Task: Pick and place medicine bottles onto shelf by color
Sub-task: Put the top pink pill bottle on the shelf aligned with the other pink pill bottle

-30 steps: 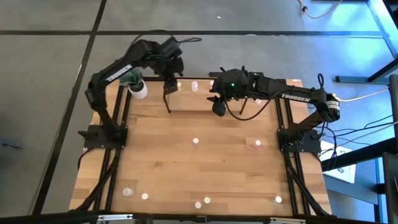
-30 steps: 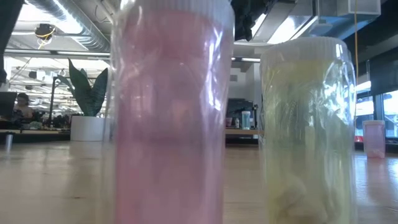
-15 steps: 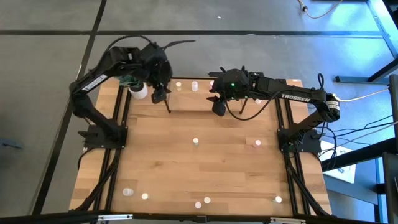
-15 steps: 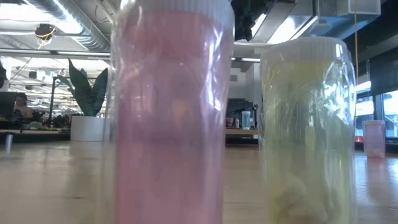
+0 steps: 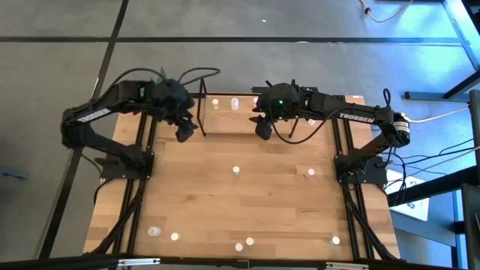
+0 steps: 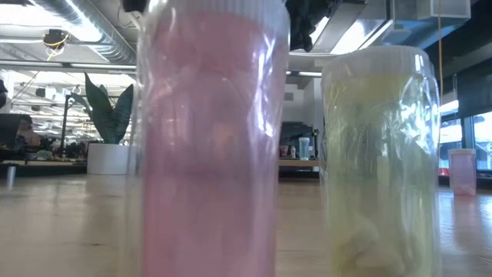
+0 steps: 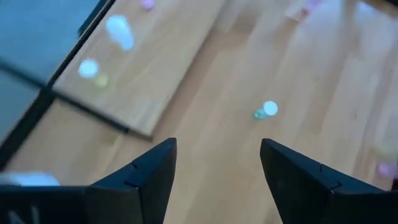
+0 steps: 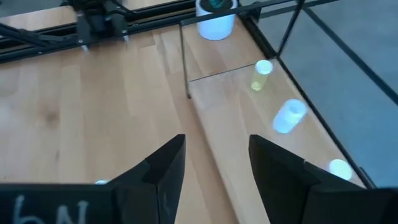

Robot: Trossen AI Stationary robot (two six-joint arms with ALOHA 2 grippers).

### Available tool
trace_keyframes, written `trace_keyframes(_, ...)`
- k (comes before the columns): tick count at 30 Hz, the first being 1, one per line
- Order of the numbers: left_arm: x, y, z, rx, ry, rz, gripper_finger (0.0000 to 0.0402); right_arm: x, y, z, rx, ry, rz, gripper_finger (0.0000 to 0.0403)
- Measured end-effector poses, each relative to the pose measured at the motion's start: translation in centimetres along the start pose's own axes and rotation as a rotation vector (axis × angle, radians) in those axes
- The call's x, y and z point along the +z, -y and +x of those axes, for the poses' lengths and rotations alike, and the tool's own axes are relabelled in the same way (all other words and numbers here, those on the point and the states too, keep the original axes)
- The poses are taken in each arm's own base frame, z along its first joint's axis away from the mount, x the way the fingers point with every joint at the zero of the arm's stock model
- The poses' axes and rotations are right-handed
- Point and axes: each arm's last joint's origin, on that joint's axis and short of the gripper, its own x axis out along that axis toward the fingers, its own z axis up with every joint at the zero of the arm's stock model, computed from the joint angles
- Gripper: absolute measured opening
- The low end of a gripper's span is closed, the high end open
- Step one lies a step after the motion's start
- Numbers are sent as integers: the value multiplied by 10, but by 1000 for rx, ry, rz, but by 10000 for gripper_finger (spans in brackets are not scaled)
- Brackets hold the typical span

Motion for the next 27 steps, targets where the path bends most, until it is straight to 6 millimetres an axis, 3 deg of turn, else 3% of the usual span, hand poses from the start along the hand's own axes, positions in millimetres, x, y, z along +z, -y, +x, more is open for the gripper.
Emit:
trace_keyframes(4,-17,3,-1,49,13,-137,226,0,-1,0,35,-4,2,179)
trace_keyframes(9,-30,10,2,86,19,-172,226,-4,-4,0,110,-46,-2,179)
trace_keyframes(16,-38,19,7,114,21,-157,226,-26,-13,-5,237,-278,-14,179)
trace_keyframes(20,-40,23,7,135,39,-123,226,-44,-29,-13,240,-468,14,179)
trace_keyframes(27,-44,30,5,121,37,-38,226,-64,-69,-27,182,-634,46,179)
